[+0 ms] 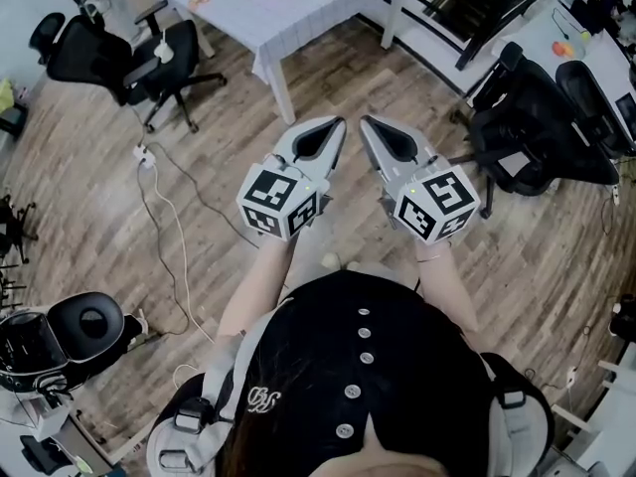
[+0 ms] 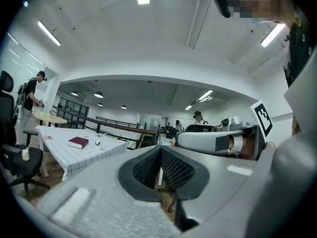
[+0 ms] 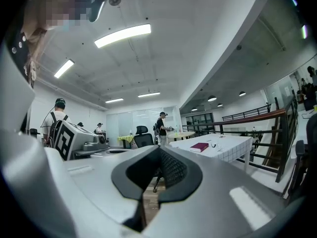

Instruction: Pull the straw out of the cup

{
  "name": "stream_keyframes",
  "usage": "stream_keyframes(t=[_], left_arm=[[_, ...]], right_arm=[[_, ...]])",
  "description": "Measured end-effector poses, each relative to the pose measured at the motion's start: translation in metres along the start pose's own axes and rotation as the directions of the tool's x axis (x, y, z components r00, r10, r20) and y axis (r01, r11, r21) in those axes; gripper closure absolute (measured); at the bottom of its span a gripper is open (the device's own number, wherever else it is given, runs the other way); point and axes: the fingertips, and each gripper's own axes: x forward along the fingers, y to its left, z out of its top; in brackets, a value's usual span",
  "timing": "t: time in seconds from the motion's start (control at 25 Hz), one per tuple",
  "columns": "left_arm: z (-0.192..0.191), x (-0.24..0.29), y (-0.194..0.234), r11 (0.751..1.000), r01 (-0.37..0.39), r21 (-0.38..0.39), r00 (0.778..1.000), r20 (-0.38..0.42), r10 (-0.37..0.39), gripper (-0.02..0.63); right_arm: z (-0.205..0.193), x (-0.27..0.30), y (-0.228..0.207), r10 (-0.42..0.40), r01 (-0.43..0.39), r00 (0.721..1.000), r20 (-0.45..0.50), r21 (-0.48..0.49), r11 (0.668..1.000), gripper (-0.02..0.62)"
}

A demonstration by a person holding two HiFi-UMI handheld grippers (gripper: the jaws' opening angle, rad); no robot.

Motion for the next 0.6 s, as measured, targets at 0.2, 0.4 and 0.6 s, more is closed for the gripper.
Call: stream_keyframes(t=[0.2, 0.4, 0.6], left_arm=[[0.002, -0.001, 0.008, 1.0, 0.011, 0.002, 1.0, 0.01, -0.011, 0.609], [0.002, 0.0, 0.019, 1.0, 0.027, -0.005, 1.0, 0.012, -0.027, 0.609], [0.002, 0.007, 0.027, 0.999, 0.035, -0.017, 0.999, 0.026, -0.034, 0.609]], right_arm=[[-0.002, 0.009, 0.0, -0.025, 0.025, 1.0, 0.005, 0.004, 1.0, 0.595], [-0.002, 0.019, -0.004, -0.055, 0.054, 0.998, 0.018, 0.015, 0.998, 0.595], [-0.009, 0.028, -0.011, -0.07, 0.07, 0.998, 0.002, 0.016, 0.997, 0.595]])
